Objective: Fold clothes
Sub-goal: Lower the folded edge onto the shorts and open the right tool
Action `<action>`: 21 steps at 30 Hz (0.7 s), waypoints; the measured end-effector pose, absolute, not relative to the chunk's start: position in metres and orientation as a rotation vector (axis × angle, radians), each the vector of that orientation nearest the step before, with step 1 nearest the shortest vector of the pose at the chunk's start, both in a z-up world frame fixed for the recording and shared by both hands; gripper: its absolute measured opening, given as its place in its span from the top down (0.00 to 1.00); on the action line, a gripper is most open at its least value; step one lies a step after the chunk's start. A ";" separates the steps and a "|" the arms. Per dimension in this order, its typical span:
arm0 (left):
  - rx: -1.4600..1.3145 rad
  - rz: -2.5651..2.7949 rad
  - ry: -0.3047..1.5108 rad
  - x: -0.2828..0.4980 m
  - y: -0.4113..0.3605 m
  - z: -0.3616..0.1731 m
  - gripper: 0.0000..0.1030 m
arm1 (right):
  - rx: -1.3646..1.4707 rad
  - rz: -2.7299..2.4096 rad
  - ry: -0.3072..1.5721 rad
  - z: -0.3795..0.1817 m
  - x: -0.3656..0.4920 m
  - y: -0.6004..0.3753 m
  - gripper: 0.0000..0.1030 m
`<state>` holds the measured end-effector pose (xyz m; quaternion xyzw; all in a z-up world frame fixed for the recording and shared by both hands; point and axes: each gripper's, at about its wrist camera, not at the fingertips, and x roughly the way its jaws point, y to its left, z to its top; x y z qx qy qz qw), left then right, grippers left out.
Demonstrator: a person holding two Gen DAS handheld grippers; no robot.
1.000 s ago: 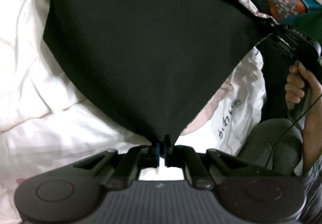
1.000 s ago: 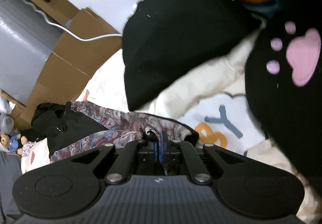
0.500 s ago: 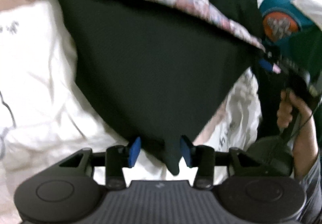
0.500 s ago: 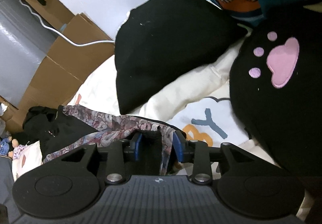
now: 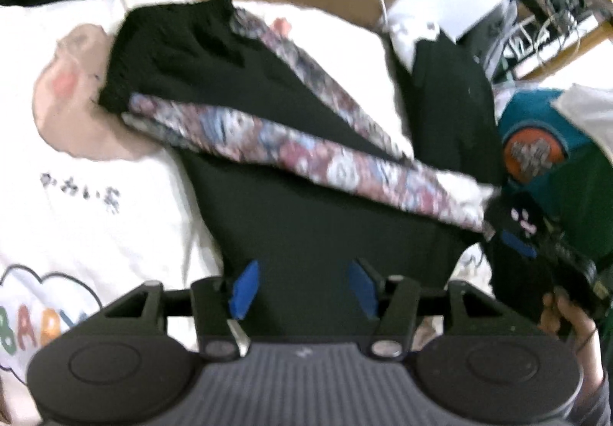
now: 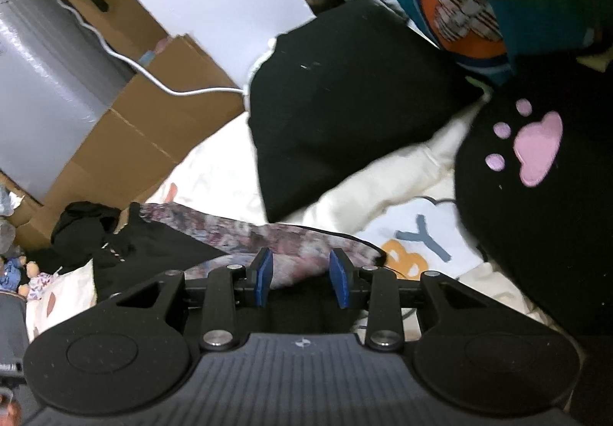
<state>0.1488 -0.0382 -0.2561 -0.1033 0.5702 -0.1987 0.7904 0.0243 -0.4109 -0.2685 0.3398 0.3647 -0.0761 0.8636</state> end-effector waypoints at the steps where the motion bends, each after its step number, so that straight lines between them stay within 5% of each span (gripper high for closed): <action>1: -0.223 -0.420 1.217 0.152 -0.032 -0.252 0.44 | 0.704 -0.156 0.760 -0.263 0.025 -0.409 0.64; 21: -0.325 -0.288 1.101 0.226 0.034 -0.235 0.40 | 0.694 -0.052 0.771 -0.245 0.042 -0.358 0.58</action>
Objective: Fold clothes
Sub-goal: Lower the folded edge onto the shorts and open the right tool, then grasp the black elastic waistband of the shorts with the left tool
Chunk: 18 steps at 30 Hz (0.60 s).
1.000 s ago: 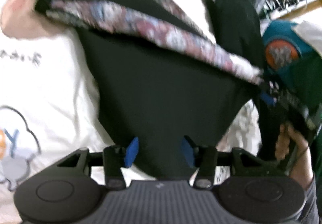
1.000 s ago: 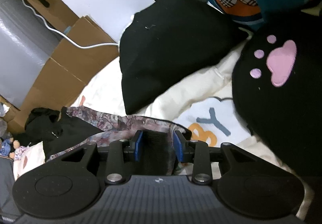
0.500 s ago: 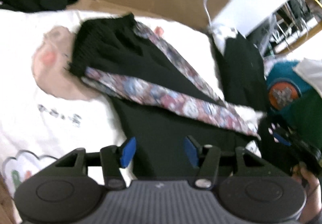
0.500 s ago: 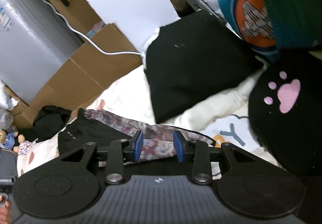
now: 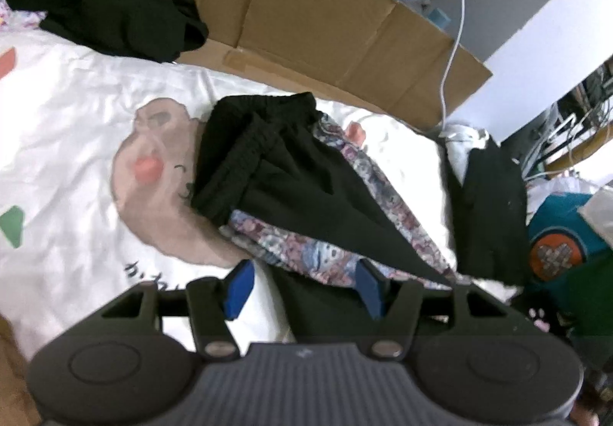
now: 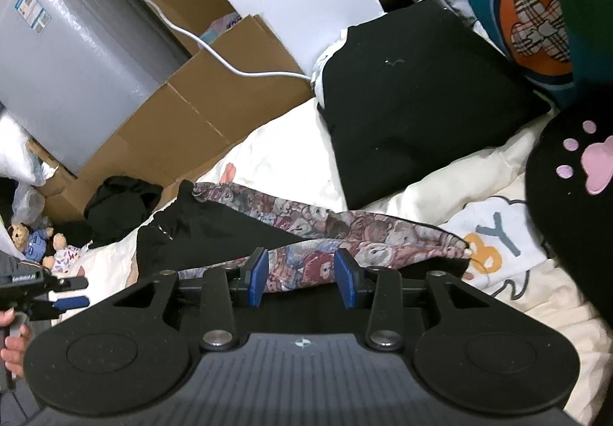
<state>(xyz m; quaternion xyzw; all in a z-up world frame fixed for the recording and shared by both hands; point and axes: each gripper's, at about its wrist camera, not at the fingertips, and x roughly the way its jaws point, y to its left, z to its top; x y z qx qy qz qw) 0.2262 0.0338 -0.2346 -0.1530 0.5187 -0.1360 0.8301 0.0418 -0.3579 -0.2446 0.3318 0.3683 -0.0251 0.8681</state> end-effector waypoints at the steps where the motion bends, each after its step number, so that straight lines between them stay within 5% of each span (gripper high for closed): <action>1: -0.331 -0.290 1.098 0.231 0.035 -0.237 0.39 | 0.702 -0.056 0.770 -0.246 0.042 -0.356 0.58; 18: -0.390 -0.196 1.136 0.271 0.084 -0.298 0.40 | 0.788 0.049 0.831 -0.289 0.074 -0.304 0.54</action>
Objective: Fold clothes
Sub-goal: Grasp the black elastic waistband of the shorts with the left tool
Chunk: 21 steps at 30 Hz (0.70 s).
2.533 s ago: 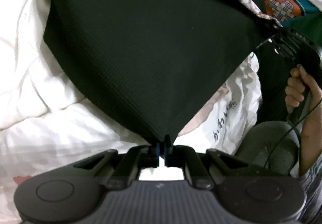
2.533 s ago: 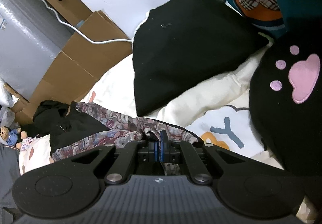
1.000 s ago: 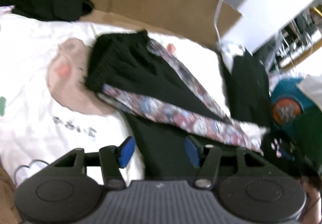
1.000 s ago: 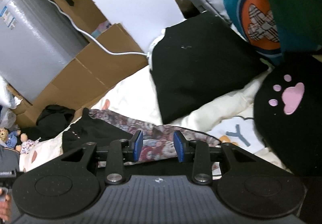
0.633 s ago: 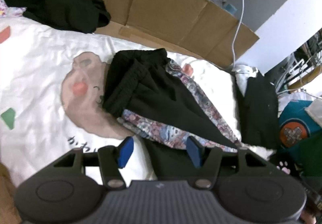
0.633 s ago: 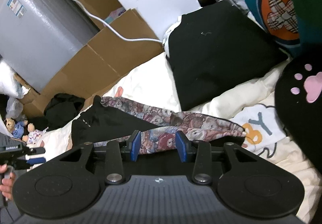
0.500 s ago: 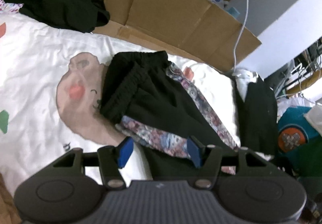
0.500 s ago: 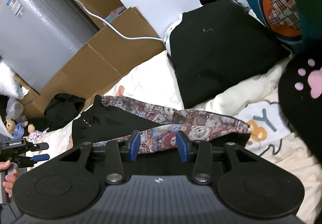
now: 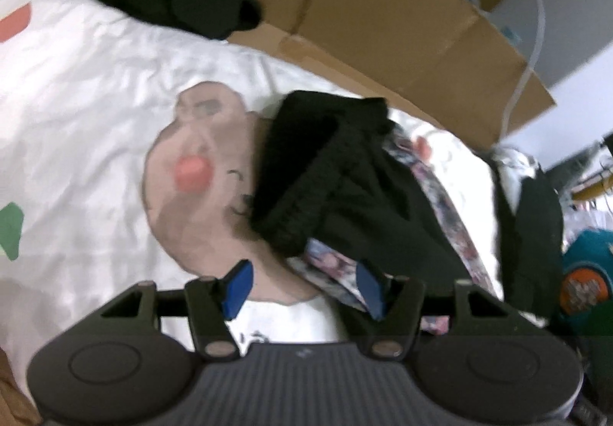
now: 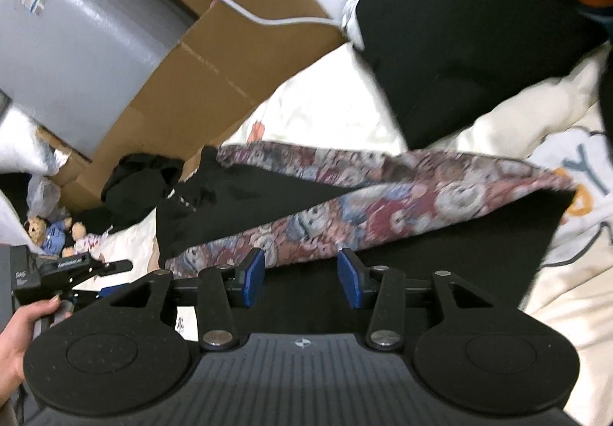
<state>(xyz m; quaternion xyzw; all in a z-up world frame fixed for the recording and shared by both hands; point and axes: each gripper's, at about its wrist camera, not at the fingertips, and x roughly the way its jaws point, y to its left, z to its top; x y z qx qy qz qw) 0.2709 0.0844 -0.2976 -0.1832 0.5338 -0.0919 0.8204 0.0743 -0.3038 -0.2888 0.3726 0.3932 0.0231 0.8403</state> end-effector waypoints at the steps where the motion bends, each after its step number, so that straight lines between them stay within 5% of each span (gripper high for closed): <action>1: -0.393 -0.196 1.134 0.273 0.086 -0.300 0.40 | 0.792 0.051 0.834 -0.291 0.076 -0.302 0.54; 21: -0.422 -0.224 1.129 0.296 0.064 -0.358 0.39 | 0.859 0.021 0.856 -0.328 0.081 -0.309 0.54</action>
